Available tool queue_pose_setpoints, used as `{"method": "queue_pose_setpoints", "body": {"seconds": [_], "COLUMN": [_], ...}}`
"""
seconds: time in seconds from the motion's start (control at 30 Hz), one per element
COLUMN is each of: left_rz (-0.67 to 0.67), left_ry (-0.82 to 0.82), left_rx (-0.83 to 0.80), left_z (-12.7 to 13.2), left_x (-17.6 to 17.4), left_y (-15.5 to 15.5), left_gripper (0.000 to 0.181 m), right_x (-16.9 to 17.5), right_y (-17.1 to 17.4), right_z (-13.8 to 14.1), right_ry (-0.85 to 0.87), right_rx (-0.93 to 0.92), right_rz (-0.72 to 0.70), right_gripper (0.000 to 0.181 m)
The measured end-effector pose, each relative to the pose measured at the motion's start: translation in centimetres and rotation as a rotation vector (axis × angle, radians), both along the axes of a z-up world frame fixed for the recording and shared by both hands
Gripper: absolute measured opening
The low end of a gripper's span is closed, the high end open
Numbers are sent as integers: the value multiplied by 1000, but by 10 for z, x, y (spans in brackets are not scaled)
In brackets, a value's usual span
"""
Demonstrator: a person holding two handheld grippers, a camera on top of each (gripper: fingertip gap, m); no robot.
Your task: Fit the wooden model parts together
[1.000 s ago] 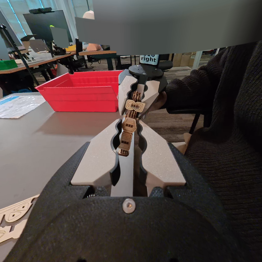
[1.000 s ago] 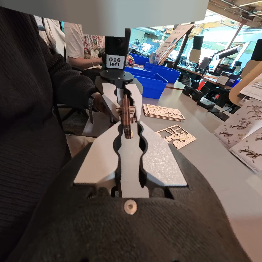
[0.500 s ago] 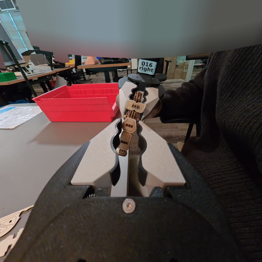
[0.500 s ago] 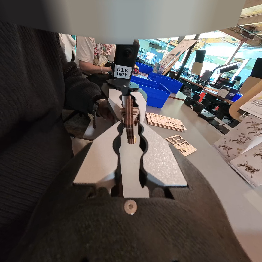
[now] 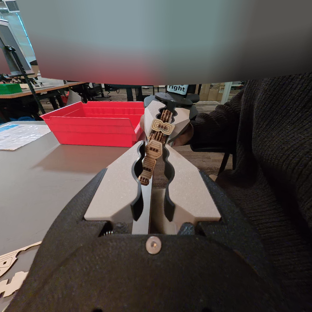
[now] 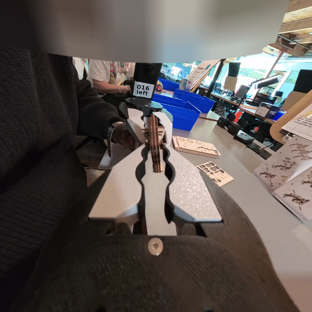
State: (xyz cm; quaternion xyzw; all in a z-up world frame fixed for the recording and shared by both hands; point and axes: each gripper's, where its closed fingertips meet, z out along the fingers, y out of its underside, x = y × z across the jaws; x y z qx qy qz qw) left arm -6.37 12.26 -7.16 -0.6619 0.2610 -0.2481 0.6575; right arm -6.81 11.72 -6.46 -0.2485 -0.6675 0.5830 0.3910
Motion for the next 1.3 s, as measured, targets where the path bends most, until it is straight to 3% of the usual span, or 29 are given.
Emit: {"method": "queue_pose_setpoints", "body": {"seconds": [0.5,1.03,1.3], "left_rz": [4,-2,-17], "left_ry": [-73,-44,-91], "left_rx": [-34,-40,-56], "left_z": [-2,-2,0], "left_x": [-6,-6,-5], "left_y": [4,3,3], "left_gripper": [22,18,17], "right_x": [-6,-5,-5], "right_y": [11,8,7], "right_z": [-2,-7,-9], "right_ry": [-128,-192,-179], "right_rx": [-278,-349,-299], "right_rz": [76,153,135], "right_gripper": [12,21,21]}}
